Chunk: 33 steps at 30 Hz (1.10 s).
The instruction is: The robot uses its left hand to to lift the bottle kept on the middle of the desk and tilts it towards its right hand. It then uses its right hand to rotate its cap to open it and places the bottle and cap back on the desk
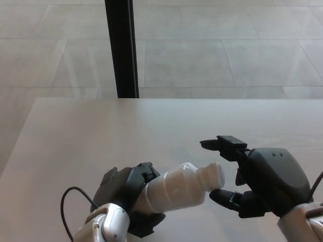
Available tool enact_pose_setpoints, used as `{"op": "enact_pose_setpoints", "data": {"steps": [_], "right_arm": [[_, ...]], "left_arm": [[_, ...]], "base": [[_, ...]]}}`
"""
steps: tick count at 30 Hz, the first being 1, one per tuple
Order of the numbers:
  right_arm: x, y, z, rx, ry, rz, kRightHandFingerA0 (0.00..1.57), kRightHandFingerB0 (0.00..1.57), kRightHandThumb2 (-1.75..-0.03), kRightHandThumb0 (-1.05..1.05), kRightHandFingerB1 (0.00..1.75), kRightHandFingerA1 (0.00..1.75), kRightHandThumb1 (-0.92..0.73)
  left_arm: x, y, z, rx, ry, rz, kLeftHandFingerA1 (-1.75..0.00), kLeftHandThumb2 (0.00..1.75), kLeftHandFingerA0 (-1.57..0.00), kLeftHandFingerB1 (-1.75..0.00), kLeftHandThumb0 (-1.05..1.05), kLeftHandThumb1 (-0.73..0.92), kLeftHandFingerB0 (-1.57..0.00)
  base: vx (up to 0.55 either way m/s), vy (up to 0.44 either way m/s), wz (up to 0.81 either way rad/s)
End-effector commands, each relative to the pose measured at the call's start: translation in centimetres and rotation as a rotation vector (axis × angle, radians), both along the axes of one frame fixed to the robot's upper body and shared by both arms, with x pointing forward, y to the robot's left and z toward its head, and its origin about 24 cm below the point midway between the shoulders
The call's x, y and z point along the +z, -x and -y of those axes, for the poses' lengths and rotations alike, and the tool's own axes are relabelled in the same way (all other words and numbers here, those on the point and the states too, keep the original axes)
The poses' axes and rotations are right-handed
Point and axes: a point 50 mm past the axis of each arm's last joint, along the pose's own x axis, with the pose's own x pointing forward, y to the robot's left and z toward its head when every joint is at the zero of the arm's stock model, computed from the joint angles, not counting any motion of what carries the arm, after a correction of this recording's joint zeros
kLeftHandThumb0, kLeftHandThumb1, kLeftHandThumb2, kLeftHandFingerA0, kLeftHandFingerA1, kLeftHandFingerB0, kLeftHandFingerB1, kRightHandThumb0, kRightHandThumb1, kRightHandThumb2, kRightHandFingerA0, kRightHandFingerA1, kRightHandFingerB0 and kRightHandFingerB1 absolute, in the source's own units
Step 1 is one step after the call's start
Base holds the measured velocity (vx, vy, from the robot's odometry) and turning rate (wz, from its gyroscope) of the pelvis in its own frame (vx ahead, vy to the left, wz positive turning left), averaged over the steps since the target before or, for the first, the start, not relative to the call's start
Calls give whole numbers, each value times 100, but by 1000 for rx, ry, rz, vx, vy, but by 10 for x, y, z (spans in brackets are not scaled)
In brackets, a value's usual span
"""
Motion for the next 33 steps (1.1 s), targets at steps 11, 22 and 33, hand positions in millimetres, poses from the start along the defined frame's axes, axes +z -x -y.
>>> {"op": "enact_pose_setpoints", "data": {"steps": [11,22,33], "right_arm": [[-9,-4,14,-47,23,12,94,67,-67,-21,63,170,-72],[-6,-5,16,-18,-104,78,104,86,-75,-21,78,165,-56],[-15,-4,32,-44,-120,67,105,85,-84,-18,85,155,-56]], "left_arm": [[-9,5,-6,16,-17,-51,-153,85,-84,-79,-15,68,-55],[-11,6,-6,16,-8,-55,-171,95,-75,-90,-12,62,-57],[-14,8,-13,27,-16,-75,-143,118,-112,-120,-12,57,-86]], "base": [[0,0,0],[0,0,0],[0,0,0]]}}
